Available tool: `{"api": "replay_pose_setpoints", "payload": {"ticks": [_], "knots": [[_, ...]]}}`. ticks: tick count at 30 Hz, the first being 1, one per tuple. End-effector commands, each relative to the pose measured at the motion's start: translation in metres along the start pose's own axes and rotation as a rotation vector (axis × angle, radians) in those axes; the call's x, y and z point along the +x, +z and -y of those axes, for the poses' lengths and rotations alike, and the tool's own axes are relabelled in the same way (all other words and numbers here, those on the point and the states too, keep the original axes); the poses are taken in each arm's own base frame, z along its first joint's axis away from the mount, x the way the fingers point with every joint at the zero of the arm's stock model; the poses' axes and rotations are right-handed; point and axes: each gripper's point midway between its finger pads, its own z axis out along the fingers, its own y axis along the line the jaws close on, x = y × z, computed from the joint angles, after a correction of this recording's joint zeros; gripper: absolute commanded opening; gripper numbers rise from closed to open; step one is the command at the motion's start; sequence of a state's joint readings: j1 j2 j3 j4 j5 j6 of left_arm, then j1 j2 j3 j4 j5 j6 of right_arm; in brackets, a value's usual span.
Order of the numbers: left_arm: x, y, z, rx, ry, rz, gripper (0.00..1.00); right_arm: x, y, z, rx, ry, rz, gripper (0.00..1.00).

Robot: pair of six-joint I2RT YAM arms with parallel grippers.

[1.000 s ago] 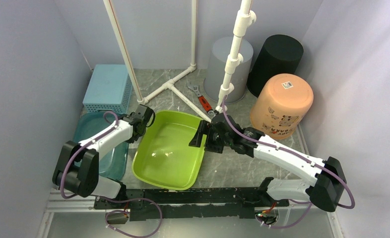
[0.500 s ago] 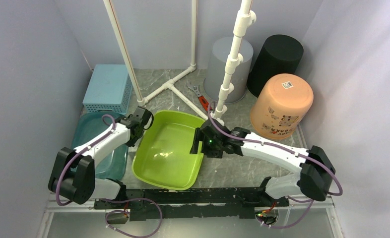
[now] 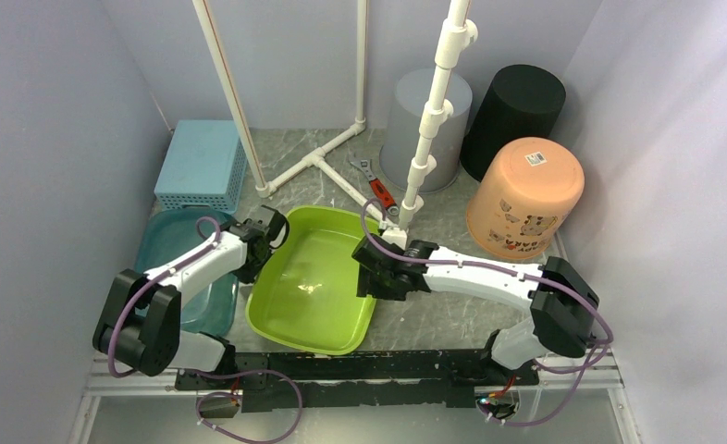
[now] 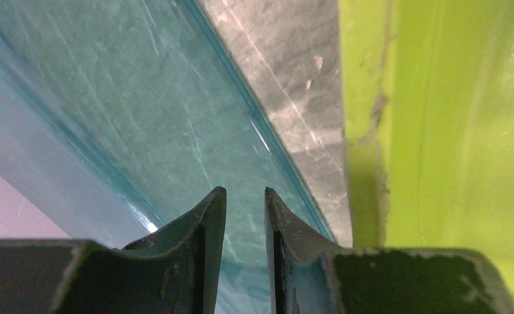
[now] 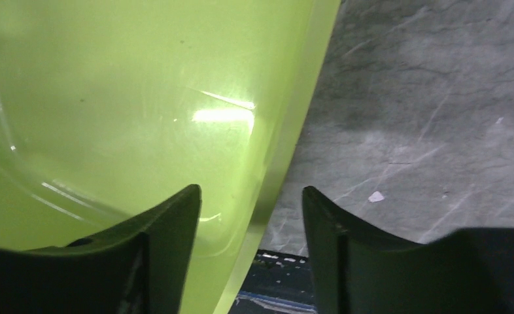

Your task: Turn the large container upside down

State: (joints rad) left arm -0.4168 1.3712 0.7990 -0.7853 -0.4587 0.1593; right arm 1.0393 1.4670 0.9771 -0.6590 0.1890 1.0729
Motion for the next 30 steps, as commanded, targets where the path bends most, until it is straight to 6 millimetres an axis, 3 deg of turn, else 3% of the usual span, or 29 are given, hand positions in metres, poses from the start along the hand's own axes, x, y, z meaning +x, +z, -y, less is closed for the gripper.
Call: {"api": "replay_pose_setpoints", "payload": {"ticks": [1,4,8,12,21,26,30], "knots": [[0.0,-0.009,-0.017,-0.092,-0.058,0.025,0.33,-0.016,-0.008,0.001,0.069,-0.018,0.084,0.55],[-0.003,-0.022,-0.037,-0.181,-0.106,0.024,0.34,-0.02,-0.011,0.004,0.095,-0.044,0.106,0.43],[-0.01,-0.035,-0.037,-0.149,-0.101,0.045,0.35,-0.023,-0.013,0.004,0.097,-0.081,0.12,0.26],[-0.015,-0.054,-0.049,-0.187,-0.135,0.074,0.35,-0.027,-0.015,0.012,0.15,-0.111,0.127,0.25],[-0.061,-0.124,-0.052,-0.006,-0.259,0.37,0.44,-0.031,-0.019,0.016,0.153,-0.16,0.145,0.24],[-0.09,-0.159,-0.017,0.278,-0.39,0.499,0.52,-0.024,-0.012,0.009,0.108,-0.171,0.12,0.23],[-0.098,-0.161,0.009,0.428,-0.543,0.49,0.53,-0.025,-0.01,0.008,0.104,-0.191,0.12,0.12]]}}
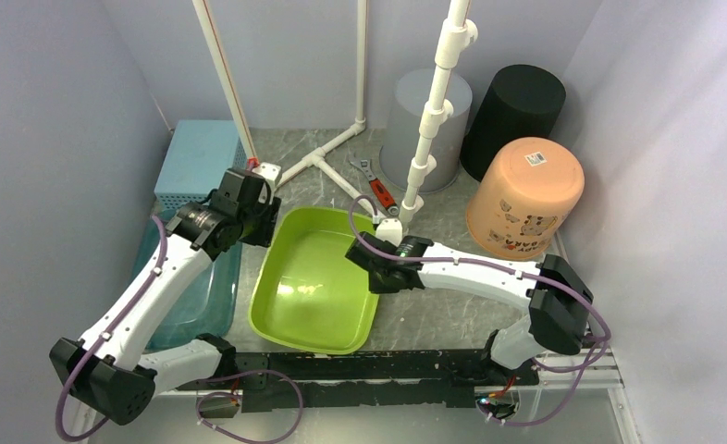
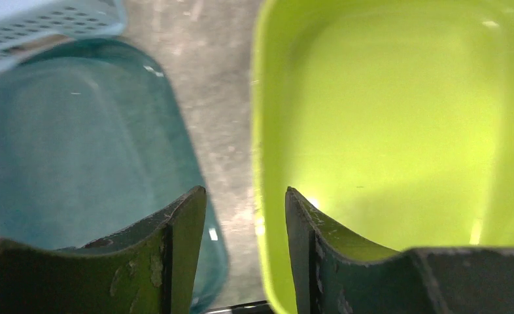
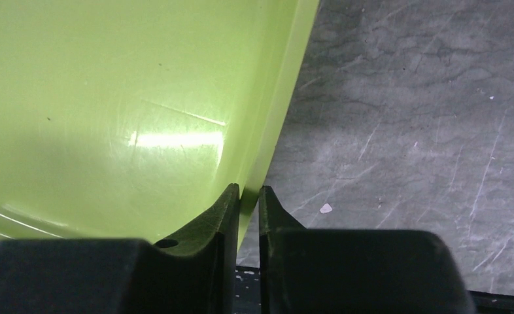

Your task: Turn the large container upside down

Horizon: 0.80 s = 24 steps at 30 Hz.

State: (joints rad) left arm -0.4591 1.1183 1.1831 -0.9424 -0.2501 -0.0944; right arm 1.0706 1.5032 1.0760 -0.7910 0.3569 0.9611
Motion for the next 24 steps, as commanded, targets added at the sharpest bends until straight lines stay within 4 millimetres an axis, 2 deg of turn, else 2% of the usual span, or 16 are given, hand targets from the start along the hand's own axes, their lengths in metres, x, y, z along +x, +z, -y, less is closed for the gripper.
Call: {"api": "replay_pose_setpoints", "payload": {"ticks": [1,6,11,18,24], "knots": [[0.002,0.002,0.045,0.192,-0.257,-0.017,0.53,-0.006,-0.001,-0.004,-0.021,-0.044,0.027,0.11],[0.022,0.016,0.053,0.206,-0.422,-0.055,0.56,-0.018,-0.007,0.0,-0.014,-0.153,0.064,0.06],[0.032,0.016,0.034,0.119,-0.532,-0.028,0.6,-0.024,-0.01,0.007,0.0,-0.264,0.087,0.0],[0.06,0.022,0.047,0.15,-0.63,-0.095,0.63,-0.032,-0.007,0.003,-0.007,-0.421,0.1,0.0],[0.083,0.032,0.054,0.144,-0.683,-0.156,0.61,-0.037,-0.005,0.004,0.014,-0.512,0.097,0.0]]}}
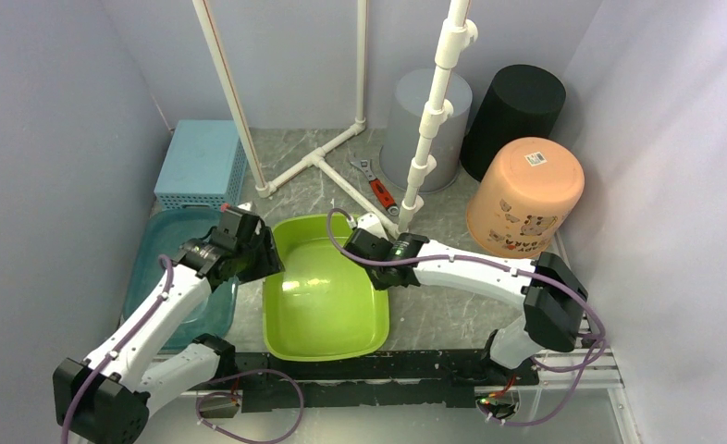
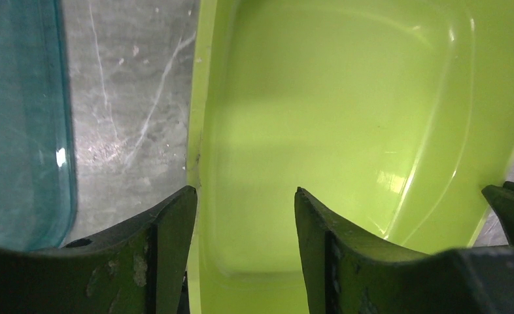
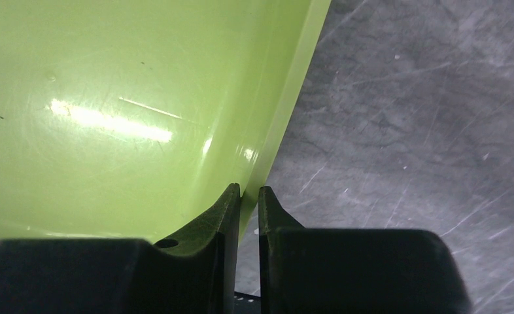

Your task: Turn the large container upside down

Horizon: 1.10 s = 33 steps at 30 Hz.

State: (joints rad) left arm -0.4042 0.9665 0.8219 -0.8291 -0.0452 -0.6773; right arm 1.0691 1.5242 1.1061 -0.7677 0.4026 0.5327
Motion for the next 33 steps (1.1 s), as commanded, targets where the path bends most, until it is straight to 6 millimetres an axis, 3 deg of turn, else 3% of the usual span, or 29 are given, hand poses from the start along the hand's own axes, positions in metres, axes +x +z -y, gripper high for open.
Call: {"api": "replay_pose_setpoints", "payload": {"ticks": [1,9,15,18,22,25,29,33], "knots": [[0.006,0.006,-0.002,-0.01,-0.081,-0.009,0.61,-0.021,-0.006,0.002,0.009,-0.099,0.048,0.0],[0.012,0.017,-0.023,-0.102,-0.136,0.016,0.59,-0.024,-0.003,-0.015,-0.063,-0.05,0.065,0.03],[0.033,0.033,-0.042,-0.177,-0.188,-0.02,0.62,-0.021,0.002,-0.015,-0.054,-0.041,0.054,0.04],[0.038,0.039,-0.037,-0.15,-0.188,-0.048,0.51,-0.025,0.0,-0.017,-0.06,-0.015,0.064,0.08],[0.042,0.043,-0.028,-0.096,-0.201,-0.069,0.2,-0.034,-0.007,-0.023,-0.121,0.132,0.099,0.21],[0.047,0.043,-0.03,-0.098,-0.188,-0.079,0.05,-0.041,-0.013,-0.033,-0.23,0.269,0.139,0.27],[0.049,0.042,-0.041,-0.143,-0.134,-0.085,0.03,-0.054,-0.022,-0.04,-0.379,0.481,0.198,0.38],[0.049,0.044,-0.035,-0.093,-0.088,-0.085,0.03,-0.058,-0.029,-0.039,-0.483,0.592,0.263,0.46]]}}
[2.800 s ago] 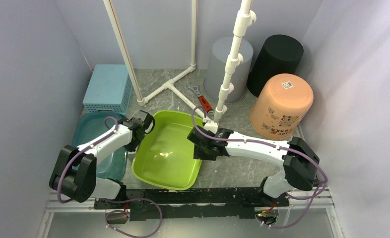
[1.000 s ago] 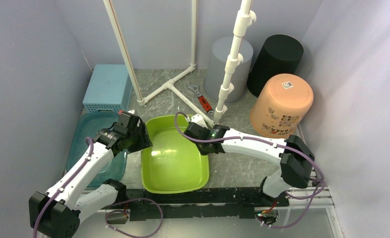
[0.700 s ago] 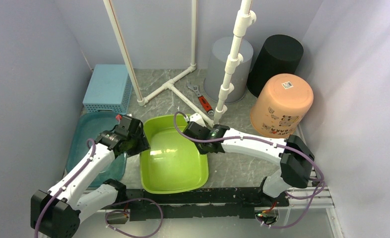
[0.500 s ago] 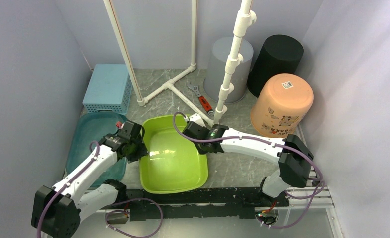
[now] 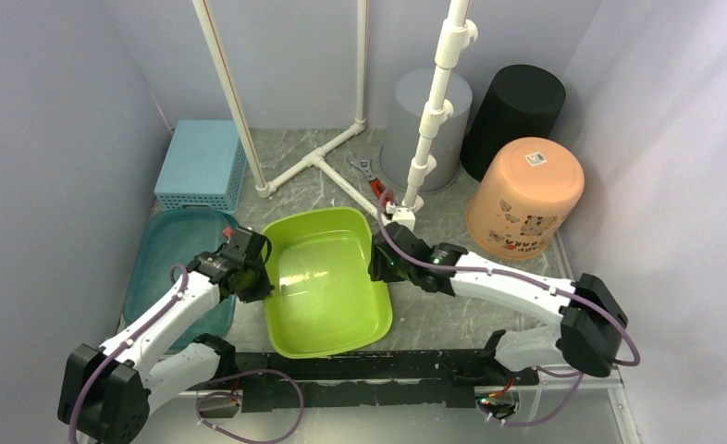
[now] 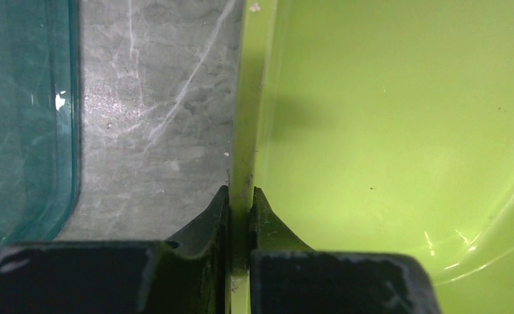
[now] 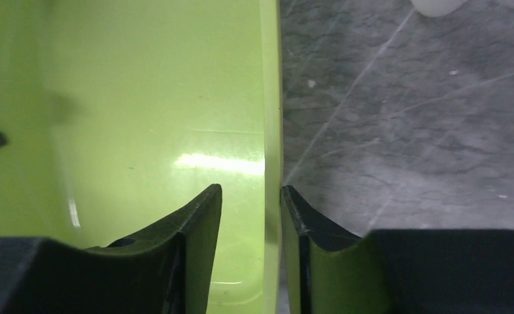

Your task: Turn the large container upside down

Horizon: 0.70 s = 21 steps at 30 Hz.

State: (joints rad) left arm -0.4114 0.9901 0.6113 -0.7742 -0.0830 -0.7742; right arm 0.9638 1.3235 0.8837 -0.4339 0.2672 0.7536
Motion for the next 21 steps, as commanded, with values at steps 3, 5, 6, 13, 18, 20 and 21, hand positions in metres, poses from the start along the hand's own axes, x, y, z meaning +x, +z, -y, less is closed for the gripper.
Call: {"api": "replay_pose_setpoints", "payload": {"ticks": [3,5,6,13,18,20,21], "knots": [[-0.005,0.001,0.014,0.096,0.01,0.032,0.03,-0.017,-0.012,-0.038,-0.277,0.256,0.06,0.49],[-0.004,0.001,0.018,0.129,0.023,0.042,0.03,-0.015,-0.01,-0.028,-0.264,0.285,0.059,0.5],[-0.003,0.001,0.02,0.152,0.027,0.045,0.03,-0.015,-0.01,-0.025,-0.268,0.299,0.058,0.5],[0.006,0.002,0.034,0.277,0.041,0.044,0.03,-0.019,-0.007,0.0,-0.295,0.455,0.086,0.51],[0.004,0.002,0.032,0.264,0.073,0.046,0.03,-0.021,-0.002,0.005,-0.381,0.536,0.089,0.48],[0.004,0.001,0.034,0.274,0.078,0.043,0.03,-0.022,0.001,0.006,-0.383,0.541,0.083,0.48],[0.005,0.002,0.034,0.275,0.08,0.04,0.03,-0.023,0.002,0.006,-0.385,0.544,0.084,0.47]]}}
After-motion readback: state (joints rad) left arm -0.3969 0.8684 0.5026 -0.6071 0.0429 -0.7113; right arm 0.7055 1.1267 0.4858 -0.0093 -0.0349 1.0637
